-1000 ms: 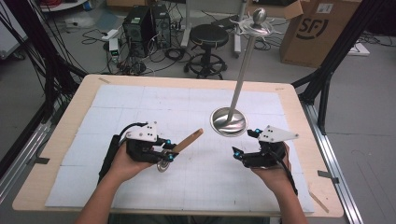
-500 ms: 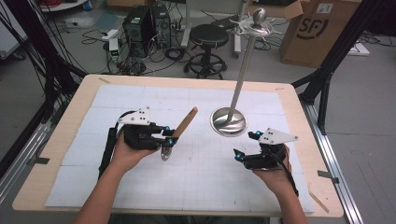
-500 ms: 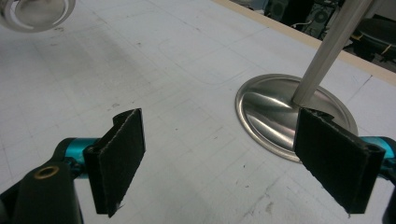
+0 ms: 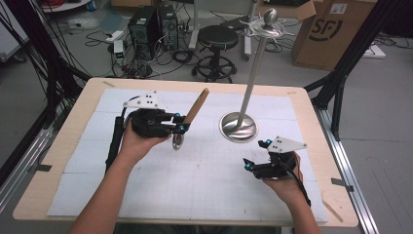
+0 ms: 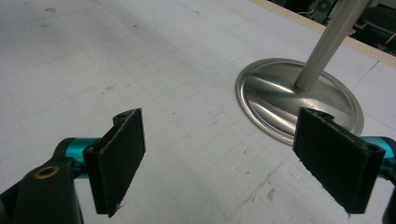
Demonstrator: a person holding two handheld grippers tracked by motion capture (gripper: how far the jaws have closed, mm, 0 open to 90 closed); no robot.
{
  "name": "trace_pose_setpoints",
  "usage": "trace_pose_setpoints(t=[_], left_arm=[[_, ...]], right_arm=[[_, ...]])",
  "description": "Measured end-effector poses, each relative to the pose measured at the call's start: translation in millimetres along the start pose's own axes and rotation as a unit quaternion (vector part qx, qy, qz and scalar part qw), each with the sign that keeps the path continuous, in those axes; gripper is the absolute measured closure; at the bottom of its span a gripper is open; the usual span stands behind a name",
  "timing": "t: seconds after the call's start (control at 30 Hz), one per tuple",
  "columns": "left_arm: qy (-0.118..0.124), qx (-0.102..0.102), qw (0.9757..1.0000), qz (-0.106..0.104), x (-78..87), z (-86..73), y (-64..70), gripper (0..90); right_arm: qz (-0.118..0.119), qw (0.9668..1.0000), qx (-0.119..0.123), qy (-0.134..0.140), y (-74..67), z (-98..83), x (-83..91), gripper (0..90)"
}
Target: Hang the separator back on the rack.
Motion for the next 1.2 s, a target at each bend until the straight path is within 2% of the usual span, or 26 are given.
trace_pose_setpoints(t=[0.1,0.3,0.53,0.83,1.1,1.2], left_arm=[[-0.001,-0.005,1.0,0.0,-2.6,11.5,-1.4,69.1],[0.015,-0.007,0.9999,-0.005,-6.0,34.8,-4.3,69.1],[0.044,0.004,0.9987,-0.023,-8.6,58.7,-4.7,69.1],[0.05,0.0,0.9987,-0.005,-12.9,81.8,-7.3,69.1],[0.057,-0.004,0.9983,-0.003,-14.8,96.9,-8.0,69.1],[0.055,-0.005,0.9984,0.007,-14.6,101.4,-10.6,69.1]], right_arm=[[0.0,1.0,-0.002,0.001,0.6,-0.7,-0.7,15.7],[0.001,1.0,-0.004,0.0,1.7,-2.4,-1.7,15.7],[0.003,1.0,-0.006,-0.003,2.1,-5.9,-3.8,15.7],[0.004,1.0,-0.009,-0.003,2.7,-6.2,-4.0,15.7],[0.005,0.9999,-0.01,-0.004,2.7,-6.7,-4.2,15.7],[0.004,0.9999,-0.009,-0.004,2.9,-7.2,-4.7,15.7]])
Point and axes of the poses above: each handheld gripper's, and its own axes: x roughly backward along the jaws, z roughly out of its top, y roughly to its right, the point moved 8 cm from there along -x, roughly forward along the jaws, and after that the axes turned 12 degrees about x, right-handed, at the moved point
